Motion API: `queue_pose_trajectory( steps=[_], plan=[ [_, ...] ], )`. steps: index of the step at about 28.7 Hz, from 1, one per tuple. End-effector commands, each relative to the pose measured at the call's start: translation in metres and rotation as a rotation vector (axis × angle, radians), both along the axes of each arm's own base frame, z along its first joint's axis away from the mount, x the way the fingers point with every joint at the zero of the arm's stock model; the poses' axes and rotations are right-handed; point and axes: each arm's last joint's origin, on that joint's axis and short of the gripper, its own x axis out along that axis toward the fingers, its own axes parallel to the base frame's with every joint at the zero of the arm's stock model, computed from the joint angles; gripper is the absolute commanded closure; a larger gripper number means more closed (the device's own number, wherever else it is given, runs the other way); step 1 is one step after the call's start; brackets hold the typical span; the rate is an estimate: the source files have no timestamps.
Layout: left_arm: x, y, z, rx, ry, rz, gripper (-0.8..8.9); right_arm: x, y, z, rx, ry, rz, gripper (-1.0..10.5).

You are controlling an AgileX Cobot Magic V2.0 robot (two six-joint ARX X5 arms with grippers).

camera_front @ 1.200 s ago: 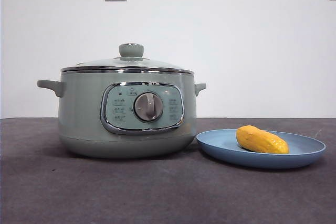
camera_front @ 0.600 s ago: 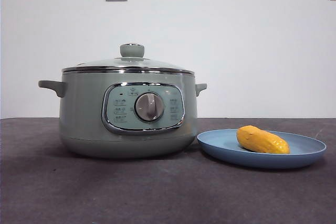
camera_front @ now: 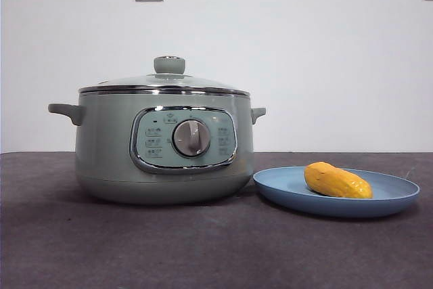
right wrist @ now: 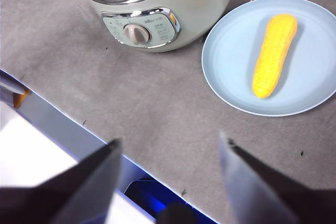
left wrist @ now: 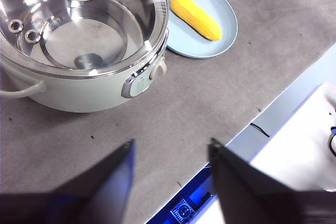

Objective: Take the corn out from the steamer,put the corn on the plate,close the lid

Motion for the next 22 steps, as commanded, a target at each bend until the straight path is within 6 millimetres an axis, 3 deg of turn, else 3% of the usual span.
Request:
queue_pose_trajectory(
  steps=[1,22],
  plan=[
    [0.0007,-0.0002,0.0001,-0.005,-0.006,0.006,8.19,0.0004,0.0004,-0.0021,-0.006,0.001,0.007,9.5],
    [0.0012,-0.0002,0.0003,-0.003,-0.011,0.01,8.18,0.0005,0.0003,-0.0021,-0.005,0.004,0.001,9.5]
  ],
)
